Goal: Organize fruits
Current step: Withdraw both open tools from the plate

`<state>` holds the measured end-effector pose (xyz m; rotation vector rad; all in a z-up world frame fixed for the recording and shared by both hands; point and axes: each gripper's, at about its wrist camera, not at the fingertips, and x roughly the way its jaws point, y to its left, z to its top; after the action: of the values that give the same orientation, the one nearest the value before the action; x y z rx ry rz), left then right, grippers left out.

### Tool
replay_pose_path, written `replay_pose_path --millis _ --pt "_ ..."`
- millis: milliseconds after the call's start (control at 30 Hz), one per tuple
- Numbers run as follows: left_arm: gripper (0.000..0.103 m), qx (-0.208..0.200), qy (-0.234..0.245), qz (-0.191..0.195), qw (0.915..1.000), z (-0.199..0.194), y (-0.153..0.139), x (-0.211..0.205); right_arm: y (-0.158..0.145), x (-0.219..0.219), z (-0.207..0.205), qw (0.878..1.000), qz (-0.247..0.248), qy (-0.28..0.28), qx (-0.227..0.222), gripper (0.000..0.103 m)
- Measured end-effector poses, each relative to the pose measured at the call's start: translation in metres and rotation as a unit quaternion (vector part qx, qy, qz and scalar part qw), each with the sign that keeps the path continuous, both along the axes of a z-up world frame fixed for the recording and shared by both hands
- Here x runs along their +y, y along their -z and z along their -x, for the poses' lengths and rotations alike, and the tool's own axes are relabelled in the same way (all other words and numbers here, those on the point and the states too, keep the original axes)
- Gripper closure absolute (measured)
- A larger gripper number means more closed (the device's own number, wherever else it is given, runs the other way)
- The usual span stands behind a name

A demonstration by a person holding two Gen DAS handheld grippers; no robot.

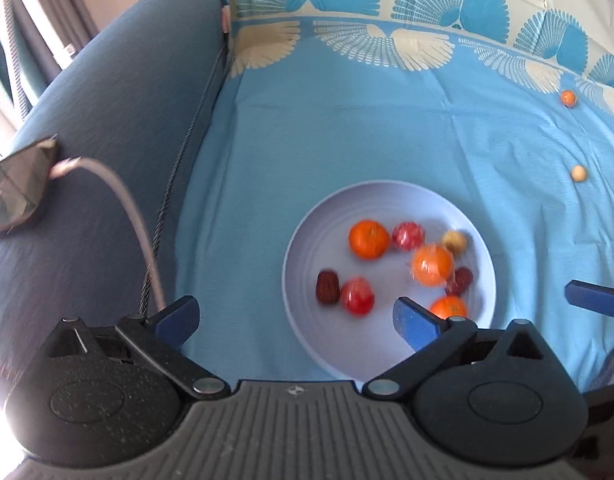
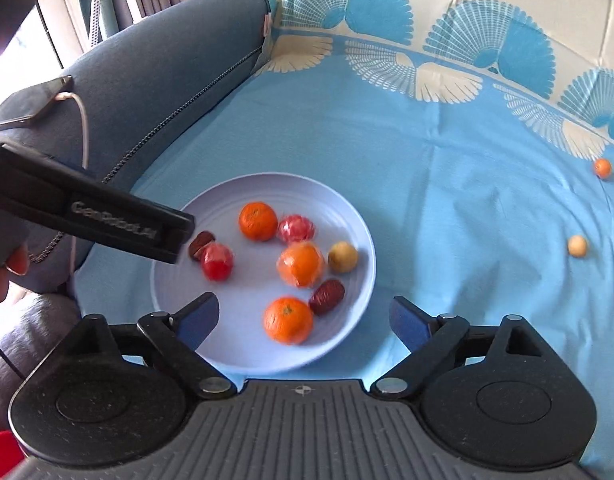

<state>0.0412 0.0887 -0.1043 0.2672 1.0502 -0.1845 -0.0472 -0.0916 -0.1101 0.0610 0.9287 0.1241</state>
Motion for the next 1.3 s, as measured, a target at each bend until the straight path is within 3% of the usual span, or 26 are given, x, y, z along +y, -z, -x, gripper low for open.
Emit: replay_pose_path --millis 233,667,1300 --pt "0.0 0.016 -0.035 0.002 0.9993 0.053 -0.023 0.025 -0.03 0.002 0.057 1.0 -0.005 0.026 -0.003 0.001" --pt "0.0 -0.038 -0.03 0.015 0.9987 0.125 -0.07 0.027 -0.082 0.013 0.133 0.995 0.03 0.015 -0.092 0.001" --pt "0.0 -0.055 -0.006 0.006 0.9985 0.153 -0.079 0.015 -0.099 0.013 0.167 0.99 0.034 0.021 -0.136 0.001"
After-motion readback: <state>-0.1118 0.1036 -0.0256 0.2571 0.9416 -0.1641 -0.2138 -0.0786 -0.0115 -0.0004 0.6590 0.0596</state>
